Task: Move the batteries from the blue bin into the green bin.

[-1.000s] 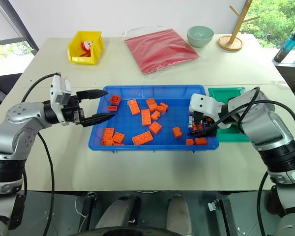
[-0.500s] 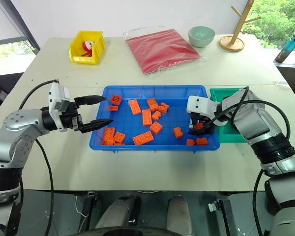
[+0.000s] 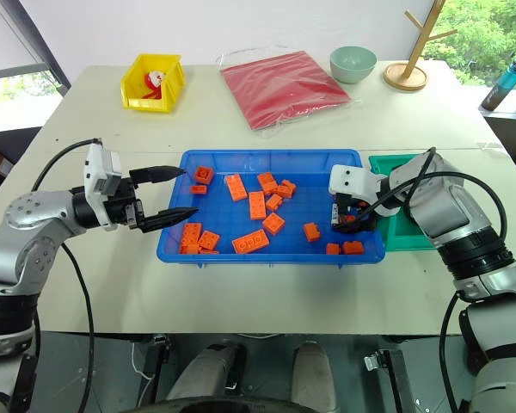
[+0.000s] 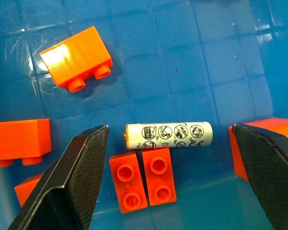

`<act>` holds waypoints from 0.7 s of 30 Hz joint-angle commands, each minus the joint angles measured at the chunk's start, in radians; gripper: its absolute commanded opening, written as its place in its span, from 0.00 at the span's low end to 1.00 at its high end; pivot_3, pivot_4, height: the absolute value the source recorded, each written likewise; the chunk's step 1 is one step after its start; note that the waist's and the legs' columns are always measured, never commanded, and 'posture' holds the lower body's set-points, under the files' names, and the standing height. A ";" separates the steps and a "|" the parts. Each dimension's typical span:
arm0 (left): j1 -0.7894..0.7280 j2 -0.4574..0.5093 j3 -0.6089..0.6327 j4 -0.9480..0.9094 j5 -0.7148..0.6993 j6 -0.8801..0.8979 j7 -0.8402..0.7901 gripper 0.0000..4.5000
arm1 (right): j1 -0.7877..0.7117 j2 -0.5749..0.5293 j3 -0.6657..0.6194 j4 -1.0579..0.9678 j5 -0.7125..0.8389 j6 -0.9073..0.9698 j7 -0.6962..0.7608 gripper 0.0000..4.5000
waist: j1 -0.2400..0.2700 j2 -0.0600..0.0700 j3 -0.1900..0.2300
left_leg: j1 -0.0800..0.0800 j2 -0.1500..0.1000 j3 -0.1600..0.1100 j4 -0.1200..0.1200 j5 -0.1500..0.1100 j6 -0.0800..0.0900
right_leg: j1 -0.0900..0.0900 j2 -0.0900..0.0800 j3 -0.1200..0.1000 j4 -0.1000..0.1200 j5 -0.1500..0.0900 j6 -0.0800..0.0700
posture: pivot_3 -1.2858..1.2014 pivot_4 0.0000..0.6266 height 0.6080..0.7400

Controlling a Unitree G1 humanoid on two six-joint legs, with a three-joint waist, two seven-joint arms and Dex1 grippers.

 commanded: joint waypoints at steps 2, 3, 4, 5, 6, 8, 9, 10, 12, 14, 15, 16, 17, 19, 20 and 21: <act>-0.027 0.016 0.014 -0.010 -0.002 -0.009 -0.006 1.00 | -0.012 0.016 0.024 0.015 -0.036 -0.005 0.006 0.93 | -0.001 0.000 0.000 | 0.000 0.000 0.000 0.000 0.000 0.000 | 0.000 0.000 0.000 0.000 0.000 0.000 | 0.52 0.24 0.82; -0.029 0.017 0.012 -0.010 -0.002 -0.009 -0.007 1.00 | -0.015 0.021 0.032 0.009 -0.043 -0.003 0.011 0.93 | -0.002 -0.001 0.000 | 0.000 0.000 0.000 0.000 0.000 0.000 | 0.000 0.000 0.000 0.000 0.000 0.000 | 0.52 0.24 0.82; -0.031 0.017 0.012 -0.010 -0.001 -0.009 -0.008 1.00 | -0.017 0.025 0.039 0.002 -0.050 0.000 0.016 0.93 | -0.002 -0.001 -0.001 | 0.000 0.000 0.000 0.000 0.000 0.000 | 0.000 0.000 0.000 0.000 0.000 0.000 | 0.52 0.24 0.82; -0.033 0.017 0.012 -0.010 -0.001 -0.009 -0.008 1.00 | -0.019 0.028 0.043 -0.005 -0.055 0.002 0.021 0.93 | -0.002 -0.002 -0.001 | 0.000 0.000 0.000 0.000 0.000 0.000 | 0.000 0.000 0.000 0.000 0.000 0.000 | 0.52 0.24 0.82; -0.035 0.017 0.012 -0.010 0.000 -0.008 -0.008 1.00 | -0.021 0.032 0.048 -0.014 -0.059 0.007 0.029 0.93 | -0.002 -0.002 -0.001 | 0.000 0.000 0.000 0.000 0.000 0.000 | 0.000 0.000 0.000 0.000 0.000 0.000 | 0.52 0.24 0.82; -0.036 0.017 0.012 -0.011 0.001 -0.008 -0.007 1.00 | -0.022 0.038 0.053 -0.027 -0.063 0.019 0.041 0.93 | -0.002 -0.002 -0.001 | 0.000 0.000 0.000 0.000 0.000 0.000 | 0.000 0.000 0.000 0.000 0.000 0.000 | 0.52 0.24 0.82; -0.036 0.018 0.012 -0.012 0.001 -0.008 -0.006 1.00 | -0.023 0.042 0.053 -0.030 -0.066 0.023 0.046 0.93 | -0.002 -0.002 -0.001 | 0.000 0.001 0.000 0.000 0.000 0.000 | 0.000 0.000 0.000 0.000 0.000 0.000 | 0.52 0.24 0.82; -0.034 0.018 0.013 -0.014 0.000 -0.007 -0.006 1.00 | -0.024 0.044 0.054 -0.030 -0.069 0.025 0.050 0.93 | -0.002 -0.002 -0.001 | 0.000 0.001 0.000 0.000 0.000 0.000 | 0.000 0.000 0.000 0.000 0.000 0.000 | 0.52 0.24 0.82; -0.033 0.020 0.015 -0.016 -0.001 -0.008 -0.006 1.00 | -0.027 0.049 0.056 -0.024 -0.078 0.021 0.054 0.93 | -0.003 -0.002 -0.001 | 0.000 0.001 0.000 0.000 0.000 0.000 | 0.000 0.001 0.000 0.000 0.000 0.000 | 0.52 0.24 0.82; -0.032 0.020 0.017 -0.016 -0.001 -0.008 -0.004 1.00 | -0.026 0.052 0.057 -0.021 -0.084 0.016 0.058 0.82 | -0.003 -0.002 -0.001 | 0.000 0.001 0.000 0.000 0.000 0.000 | 0.000 0.001 0.000 0.000 0.000 0.000 | 0.52 0.24 0.82; -0.033 0.020 0.017 -0.015 0.000 -0.009 -0.003 1.00 | -0.025 0.054 0.057 -0.023 -0.086 0.017 0.060 0.74 | -0.003 -0.002 -0.001 | 0.000 0.001 0.000 0.000 0.000 0.000 | 0.000 0.001 0.000 0.000 0.000 0.000 | 0.52 0.24 0.82; -0.033 0.020 0.017 -0.015 0.000 -0.009 -0.002 1.00 | -0.024 0.056 0.057 -0.027 -0.087 0.018 0.063 0.64 | -0.003 -0.002 -0.001 | 0.000 0.001 0.000 0.000 0.000 0.000 | 0.000 0.001 0.000 0.000 0.000 0.000 | 0.52 0.24 0.82; -0.034 0.020 0.017 -0.014 0.000 -0.009 -0.001 1.00 | -0.023 0.058 0.056 -0.030 -0.088 0.020 0.065 0.53 | -0.003 -0.002 -0.001 | 0.000 0.001 0.000 0.000 0.000 0.000 | 0.000 0.001 0.000 0.000 0.000 0.000 | 0.52 0.24 0.82; -0.036 0.019 0.016 -0.013 0.000 -0.009 0.000 1.00 | -0.021 0.061 0.056 -0.037 -0.091 0.024 0.069 0.51 | -0.003 -0.002 -0.001 | 0.000 0.001 0.000 0.000 0.000 0.000 | 0.000 0.001 0.000 0.000 0.000 0.000 | 0.52 0.24 0.82; -0.037 0.019 0.016 -0.012 0.000 -0.010 0.001 1.00 | -0.021 0.064 0.059 -0.038 -0.095 0.024 0.070 0.51 | -0.003 -0.002 -0.001 | 0.000 0.001 0.000 0.000 0.000 0.000 | 0.000 0.001 0.000 0.000 0.000 0.000 | 0.52 0.24 0.82; -0.038 0.018 0.016 -0.011 0.000 -0.011 0.001 1.00 | -0.022 0.069 0.061 -0.036 -0.099 0.024 0.069 0.51 | -0.003 -0.002 -0.001 | 0.000 0.001 0.000 0.000 0.000 0.000 | 0.000 0.001 0.000 0.000 0.000 0.000 | 0.52 0.24 0.82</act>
